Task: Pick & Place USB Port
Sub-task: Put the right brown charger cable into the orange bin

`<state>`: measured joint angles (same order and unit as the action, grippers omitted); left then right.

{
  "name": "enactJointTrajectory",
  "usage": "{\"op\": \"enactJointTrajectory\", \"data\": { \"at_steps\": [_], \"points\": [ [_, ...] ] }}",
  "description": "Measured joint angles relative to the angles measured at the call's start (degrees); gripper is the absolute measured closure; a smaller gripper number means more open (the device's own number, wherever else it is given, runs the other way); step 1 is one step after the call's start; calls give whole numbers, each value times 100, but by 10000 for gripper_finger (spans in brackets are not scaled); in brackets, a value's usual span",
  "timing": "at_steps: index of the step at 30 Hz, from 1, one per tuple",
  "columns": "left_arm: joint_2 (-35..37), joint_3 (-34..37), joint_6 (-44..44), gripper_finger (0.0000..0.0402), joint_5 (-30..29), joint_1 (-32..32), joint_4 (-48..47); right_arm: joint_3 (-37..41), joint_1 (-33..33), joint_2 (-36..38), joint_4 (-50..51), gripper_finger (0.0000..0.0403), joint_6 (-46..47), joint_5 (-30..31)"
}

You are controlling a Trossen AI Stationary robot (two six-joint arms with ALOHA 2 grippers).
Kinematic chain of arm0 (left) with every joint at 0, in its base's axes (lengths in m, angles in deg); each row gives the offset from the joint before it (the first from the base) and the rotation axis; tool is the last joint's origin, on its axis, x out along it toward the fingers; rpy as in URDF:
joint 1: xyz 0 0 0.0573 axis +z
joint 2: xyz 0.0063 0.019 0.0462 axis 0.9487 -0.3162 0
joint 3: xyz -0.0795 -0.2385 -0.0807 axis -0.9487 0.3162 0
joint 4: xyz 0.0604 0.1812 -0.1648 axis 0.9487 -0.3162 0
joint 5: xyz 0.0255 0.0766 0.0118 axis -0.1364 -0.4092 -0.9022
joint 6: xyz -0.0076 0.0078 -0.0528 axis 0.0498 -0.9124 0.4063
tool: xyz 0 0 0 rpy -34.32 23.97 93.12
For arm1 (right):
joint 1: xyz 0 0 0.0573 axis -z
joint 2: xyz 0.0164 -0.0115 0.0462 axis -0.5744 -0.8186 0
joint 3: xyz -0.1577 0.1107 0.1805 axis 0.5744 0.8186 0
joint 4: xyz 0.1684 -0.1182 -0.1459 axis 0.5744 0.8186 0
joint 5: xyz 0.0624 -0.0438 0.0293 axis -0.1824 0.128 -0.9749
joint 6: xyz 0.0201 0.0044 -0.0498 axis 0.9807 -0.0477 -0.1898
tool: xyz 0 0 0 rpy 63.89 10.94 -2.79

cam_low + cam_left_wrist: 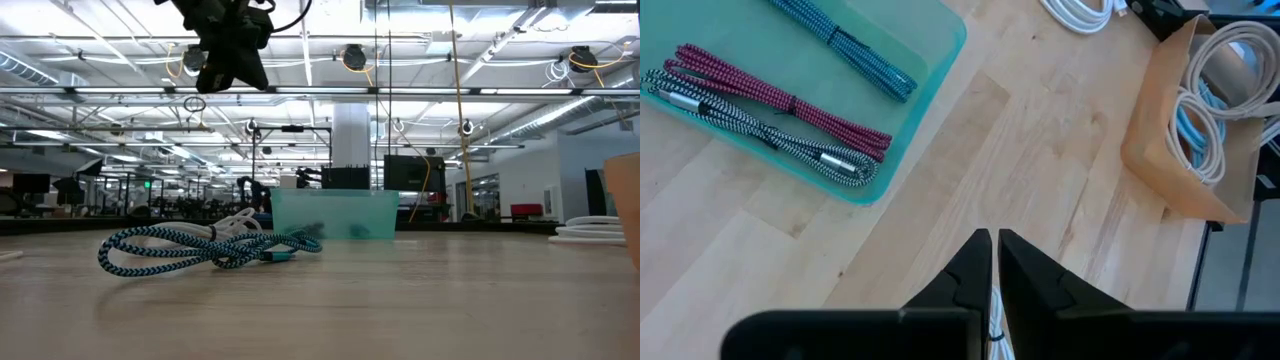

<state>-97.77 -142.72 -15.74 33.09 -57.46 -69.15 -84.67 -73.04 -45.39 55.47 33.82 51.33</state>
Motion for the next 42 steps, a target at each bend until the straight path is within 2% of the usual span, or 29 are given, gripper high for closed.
{"op": "enactJointTrajectory", "data": {
  "at_steps": [4,7,10,13,17,20,24,27,34,38,42],
  "points": [
    [0,0,0,378,1,0,14,0,626,0,-1497,403,-2092,-131],
    [0,0,-19,378,68,0,-6,-2,1100,7,-2193,403,-2533,-841],
    [0,0,-68,378,172,-6,-104,-12,1391,36,-1401,403,-1281,-1441],
    [0,0,-182,378,151,-43,-286,-291,1215,97,1090,403,-146,-1780],
    [0,0,-352,378,-51,-138,-527,-788,609,120,4099,403,1368,-2466],
    [0,0,-406,378,-329,-205,-609,-1005,-103,216,5297,403,2577,-2737],
    [0,0,-454,378,-463,-221,-554,-1023,-1091,323,5752,401,4130,-3570],
    [0,0,-474,378,-499,-188,-466,-1023,-1442,234,5995,390,4432,-4327],
    [0,0,-450,378,-492,-57,-209,-951,-1502,164,7107,341,4150,-4391],
    [0,0,-388,378,-369,16,-195,-476,-1561,185,6977,299,4072,-4371],
    [0,0,-348,378,-288,11,-199,359,-1587,203,6251,253,3967,-4546]
  ]
}}
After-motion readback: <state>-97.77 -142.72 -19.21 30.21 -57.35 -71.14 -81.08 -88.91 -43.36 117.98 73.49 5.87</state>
